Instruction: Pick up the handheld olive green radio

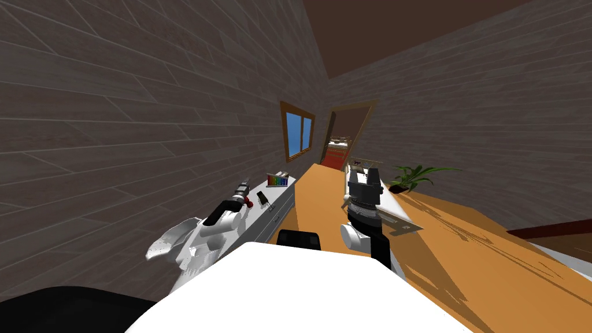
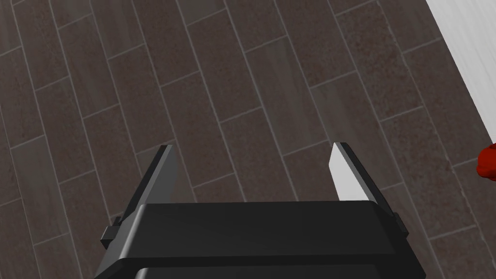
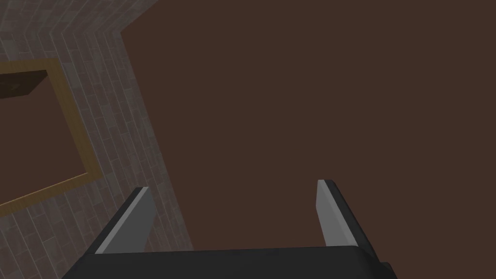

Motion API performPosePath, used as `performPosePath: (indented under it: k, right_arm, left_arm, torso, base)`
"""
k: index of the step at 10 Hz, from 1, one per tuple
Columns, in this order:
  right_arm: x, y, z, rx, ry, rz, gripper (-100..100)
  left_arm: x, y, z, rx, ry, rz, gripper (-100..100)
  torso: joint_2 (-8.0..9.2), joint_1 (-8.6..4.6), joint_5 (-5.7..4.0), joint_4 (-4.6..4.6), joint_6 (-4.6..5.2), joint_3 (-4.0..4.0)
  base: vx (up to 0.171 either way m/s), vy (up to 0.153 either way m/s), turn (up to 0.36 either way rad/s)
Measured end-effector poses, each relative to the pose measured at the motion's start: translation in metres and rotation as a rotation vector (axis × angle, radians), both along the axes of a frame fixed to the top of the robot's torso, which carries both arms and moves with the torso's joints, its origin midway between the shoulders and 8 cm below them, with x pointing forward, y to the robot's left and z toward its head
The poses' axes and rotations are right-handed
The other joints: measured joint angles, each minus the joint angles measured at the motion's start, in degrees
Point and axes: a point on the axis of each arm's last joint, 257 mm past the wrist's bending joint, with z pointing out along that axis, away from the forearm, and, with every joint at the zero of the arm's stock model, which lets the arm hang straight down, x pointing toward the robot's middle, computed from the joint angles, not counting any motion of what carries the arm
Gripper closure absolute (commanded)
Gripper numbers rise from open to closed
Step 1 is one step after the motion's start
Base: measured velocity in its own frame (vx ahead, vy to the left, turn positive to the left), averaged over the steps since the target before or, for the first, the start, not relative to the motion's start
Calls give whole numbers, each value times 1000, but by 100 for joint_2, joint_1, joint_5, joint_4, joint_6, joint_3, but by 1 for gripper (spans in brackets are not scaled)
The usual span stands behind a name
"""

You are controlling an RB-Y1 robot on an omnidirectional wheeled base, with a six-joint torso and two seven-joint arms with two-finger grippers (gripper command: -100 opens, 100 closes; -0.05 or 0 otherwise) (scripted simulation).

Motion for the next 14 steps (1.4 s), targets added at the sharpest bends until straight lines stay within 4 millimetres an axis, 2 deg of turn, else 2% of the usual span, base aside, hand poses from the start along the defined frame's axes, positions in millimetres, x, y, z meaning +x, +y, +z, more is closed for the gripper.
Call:
performPosePath:
  k: [4, 6, 9, 14]
  right_arm:
    - [0, 0, 0, 0, 0, 0, 0]
    - [0, 0, 0, 0, 0, 0, 0]
    - [0, 0, 0, 0, 0, 0, 0]
    - [0, 0, 0, 0, 0, 0, 0]
  left_arm:
    - [-9, 18, -33, -23, 112, 36, -100]
    - [-12, 20, -41, -33, 156, 47, -100]
    - [-25, 37, -67, -58, 253, 79, -100]
    - [-43, 47, -103, -100, 386, 110, -100]
  torso:
    - [-2, 0, 0, 0, 6, -1]
    - [-1, -2, -1, 0, -1, -1]
    - [-3, 4, 0, -1, 3, -2]
    - [-2, -2, -1, -1, -3, -1]
  base:
    - [3, 15, -124]
    - [4, 10, -92]
    - [6, 23, -181]
    - [6, 12, -124]
